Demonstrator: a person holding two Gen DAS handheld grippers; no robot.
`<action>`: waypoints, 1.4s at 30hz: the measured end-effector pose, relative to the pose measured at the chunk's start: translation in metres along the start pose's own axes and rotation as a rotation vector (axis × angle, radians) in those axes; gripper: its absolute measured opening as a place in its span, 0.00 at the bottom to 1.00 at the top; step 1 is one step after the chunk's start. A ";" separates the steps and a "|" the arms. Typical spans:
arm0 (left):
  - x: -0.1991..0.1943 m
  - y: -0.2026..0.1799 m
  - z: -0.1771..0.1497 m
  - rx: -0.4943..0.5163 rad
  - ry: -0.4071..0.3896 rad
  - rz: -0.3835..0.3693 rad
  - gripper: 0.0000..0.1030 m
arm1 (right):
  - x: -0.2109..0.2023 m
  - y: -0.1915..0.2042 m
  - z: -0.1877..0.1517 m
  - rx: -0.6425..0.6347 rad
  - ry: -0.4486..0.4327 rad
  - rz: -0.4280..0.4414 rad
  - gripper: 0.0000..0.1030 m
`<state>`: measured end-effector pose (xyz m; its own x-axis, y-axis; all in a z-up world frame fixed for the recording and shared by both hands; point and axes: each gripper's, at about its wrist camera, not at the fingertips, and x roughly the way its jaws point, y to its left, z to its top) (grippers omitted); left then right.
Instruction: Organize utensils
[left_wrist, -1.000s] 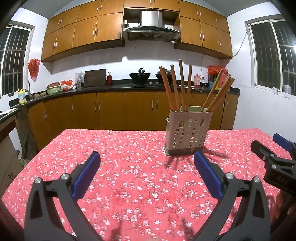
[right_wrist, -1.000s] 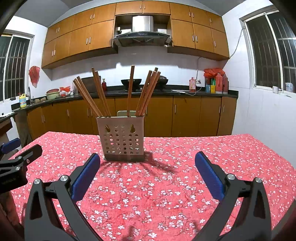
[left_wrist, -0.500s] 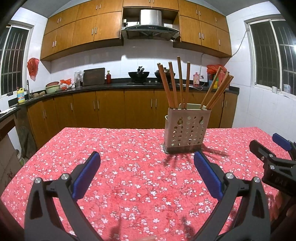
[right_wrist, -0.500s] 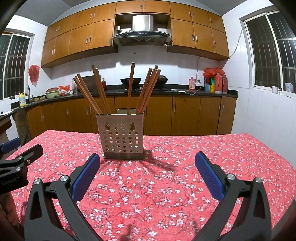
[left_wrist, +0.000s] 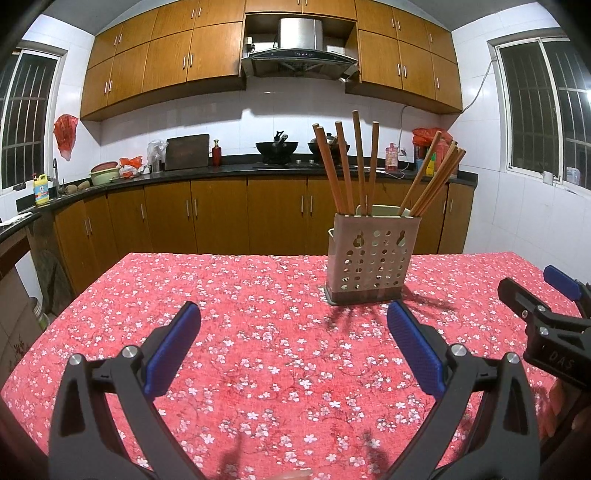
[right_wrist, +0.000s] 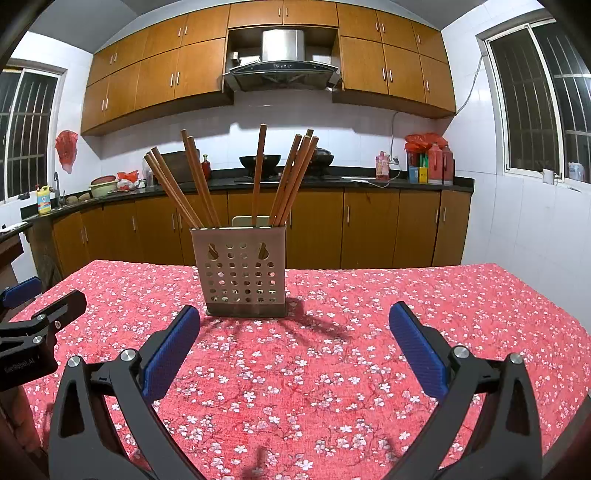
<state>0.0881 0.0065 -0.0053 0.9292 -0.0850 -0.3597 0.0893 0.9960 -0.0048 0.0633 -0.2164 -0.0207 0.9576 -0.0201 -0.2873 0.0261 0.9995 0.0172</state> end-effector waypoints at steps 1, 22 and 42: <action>0.000 0.000 0.000 0.000 0.000 0.000 0.96 | 0.000 0.000 0.000 0.001 0.001 0.000 0.98; 0.000 0.000 -0.001 -0.001 0.002 0.000 0.96 | 0.001 0.002 -0.002 0.011 0.007 -0.003 0.98; 0.000 -0.001 -0.001 -0.002 0.003 0.001 0.96 | 0.002 0.003 -0.002 0.013 0.008 -0.004 0.98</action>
<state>0.0876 0.0053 -0.0064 0.9282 -0.0837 -0.3626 0.0874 0.9961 -0.0062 0.0644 -0.2134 -0.0228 0.9552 -0.0233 -0.2951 0.0331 0.9991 0.0282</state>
